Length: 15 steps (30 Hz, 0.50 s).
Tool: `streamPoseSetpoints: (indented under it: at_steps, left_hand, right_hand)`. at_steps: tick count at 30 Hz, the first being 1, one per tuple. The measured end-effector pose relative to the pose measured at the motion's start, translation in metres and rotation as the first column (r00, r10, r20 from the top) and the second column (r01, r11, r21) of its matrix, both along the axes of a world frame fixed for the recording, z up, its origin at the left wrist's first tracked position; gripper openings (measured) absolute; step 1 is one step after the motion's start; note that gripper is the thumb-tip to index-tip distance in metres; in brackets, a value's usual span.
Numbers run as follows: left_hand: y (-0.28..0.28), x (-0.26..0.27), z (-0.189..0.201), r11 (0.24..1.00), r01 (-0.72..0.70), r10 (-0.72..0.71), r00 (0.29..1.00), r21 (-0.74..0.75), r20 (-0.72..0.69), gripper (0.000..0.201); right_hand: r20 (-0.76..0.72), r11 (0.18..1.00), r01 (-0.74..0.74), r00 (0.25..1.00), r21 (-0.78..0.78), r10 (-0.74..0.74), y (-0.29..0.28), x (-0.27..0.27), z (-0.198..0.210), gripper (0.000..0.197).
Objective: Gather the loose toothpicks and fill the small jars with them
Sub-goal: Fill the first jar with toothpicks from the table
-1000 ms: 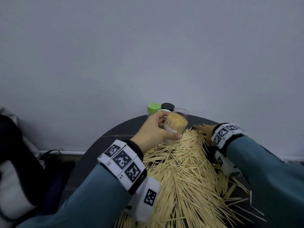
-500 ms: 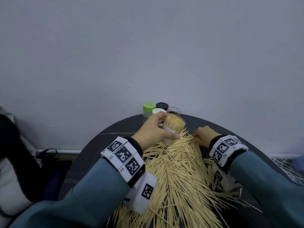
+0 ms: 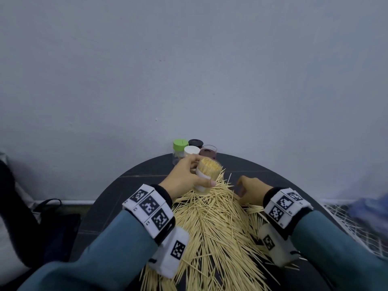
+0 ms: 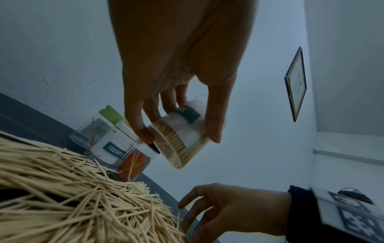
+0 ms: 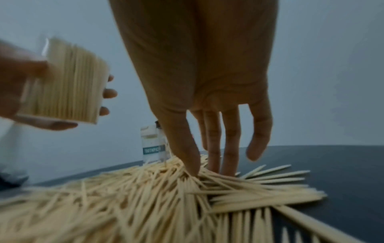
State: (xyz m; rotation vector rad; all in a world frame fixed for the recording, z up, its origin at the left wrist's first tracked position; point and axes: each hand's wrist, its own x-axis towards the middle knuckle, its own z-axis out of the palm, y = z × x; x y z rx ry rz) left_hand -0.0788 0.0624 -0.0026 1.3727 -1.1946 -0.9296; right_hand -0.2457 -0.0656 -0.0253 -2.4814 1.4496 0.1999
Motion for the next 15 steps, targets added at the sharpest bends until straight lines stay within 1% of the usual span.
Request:
streamPoseSetpoints:
  at_steps: [1,3,6,9,12,15]
  left_hand:
    - [0.001,-0.001,0.000,1.000,0.002,-0.002,1.000,0.000,0.003,0.062]
    - [0.002,-0.002,0.001,1.000,0.004,-0.004,1.000,-0.001,0.010,0.063]
    - [0.003,-0.004,0.002,1.000,0.010,-0.010,1.000,-0.004,0.007,0.060]
    - [0.004,-0.003,0.003,1.000,0.012,-0.012,1.000,-0.010,-0.003,0.057]
    - [0.003,-0.003,0.003,1.000,0.014,-0.014,1.000,-0.009,-0.002,0.058]
    - [0.003,-0.004,0.004,1.000,0.013,-0.013,1.000,-0.009,0.003,0.058]
  right_hand:
    - [-0.015,0.999,0.034,0.999,0.018,-0.033,0.001,0.001,0.001,0.054]
    - [-0.091,0.997,0.068,0.994,0.028,-0.065,0.004,0.002,0.001,0.056]
    - [-0.195,0.997,0.069,0.978,-0.025,-0.073,0.009,0.008,0.001,0.047]
    - [-0.184,0.998,0.058,0.981,-0.010,-0.059,0.013,0.017,-0.001,0.038]
    - [-0.145,0.999,0.048,0.988,0.015,-0.046,0.019,0.025,0.000,0.038]
    - [-0.148,0.998,0.052,0.988,0.033,-0.047,0.023,0.028,0.002,0.039]
